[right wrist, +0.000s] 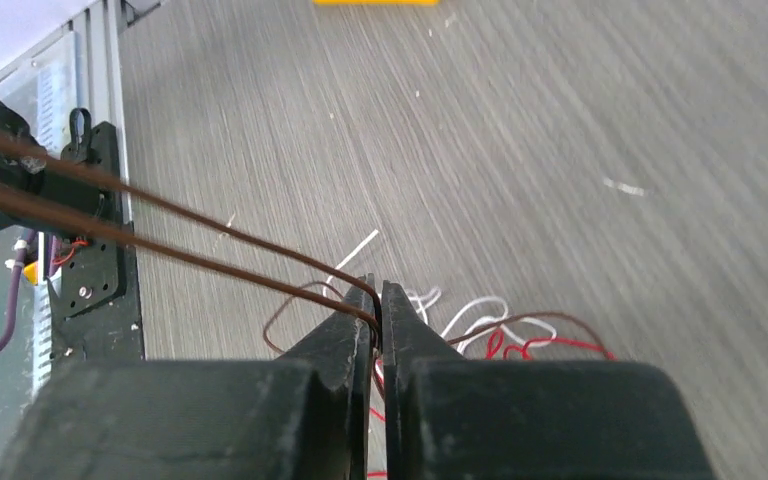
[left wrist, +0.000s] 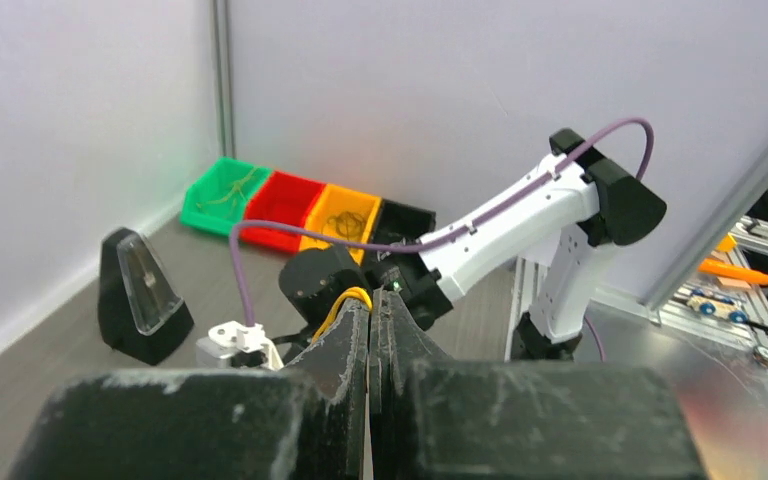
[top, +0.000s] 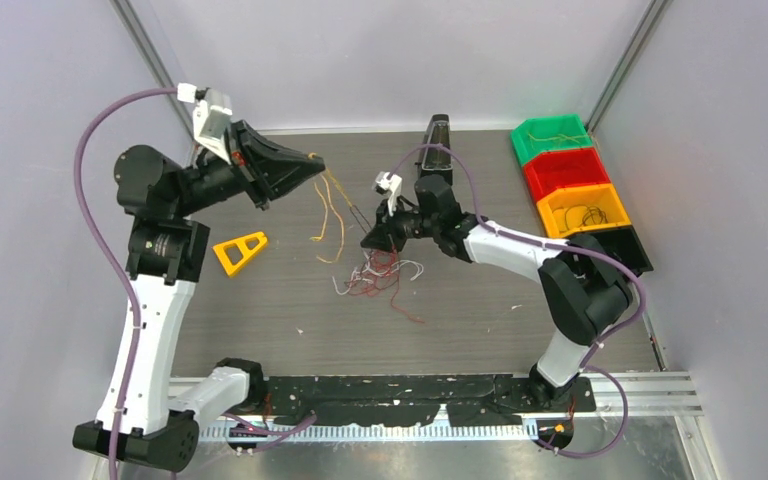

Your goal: Untangle the cables

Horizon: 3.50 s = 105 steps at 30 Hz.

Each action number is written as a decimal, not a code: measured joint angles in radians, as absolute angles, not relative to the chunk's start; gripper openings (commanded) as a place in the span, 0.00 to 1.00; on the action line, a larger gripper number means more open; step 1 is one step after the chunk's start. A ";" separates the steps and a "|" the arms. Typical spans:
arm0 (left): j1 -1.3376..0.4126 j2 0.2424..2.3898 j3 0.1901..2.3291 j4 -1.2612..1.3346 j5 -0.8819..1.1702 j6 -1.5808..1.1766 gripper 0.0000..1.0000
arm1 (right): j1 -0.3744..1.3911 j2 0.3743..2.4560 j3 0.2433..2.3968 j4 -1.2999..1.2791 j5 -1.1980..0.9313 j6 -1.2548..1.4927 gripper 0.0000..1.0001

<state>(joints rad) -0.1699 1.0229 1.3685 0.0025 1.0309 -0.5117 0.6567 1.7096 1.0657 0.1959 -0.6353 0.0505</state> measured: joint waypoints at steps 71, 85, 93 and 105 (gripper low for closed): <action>-0.068 1.065 1.388 0.181 0.624 -0.786 0.00 | 0.527 1.375 1.258 -0.206 -0.698 -0.119 0.96; -0.093 1.023 1.370 0.213 0.612 -0.826 0.00 | 0.829 1.805 1.561 0.299 -0.611 0.265 0.28; -0.093 1.003 1.359 0.202 0.594 -0.774 0.00 | 0.846 1.739 1.402 0.333 -0.600 0.228 0.06; -0.091 1.000 1.349 0.197 0.592 -0.748 0.00 | 0.658 1.582 1.225 0.088 -0.638 0.125 0.99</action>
<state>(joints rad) -0.0914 1.0004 1.3495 0.1974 0.5922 -0.7483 0.6579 1.5822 1.2251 0.0875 -0.6380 0.1246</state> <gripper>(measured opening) 0.007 0.947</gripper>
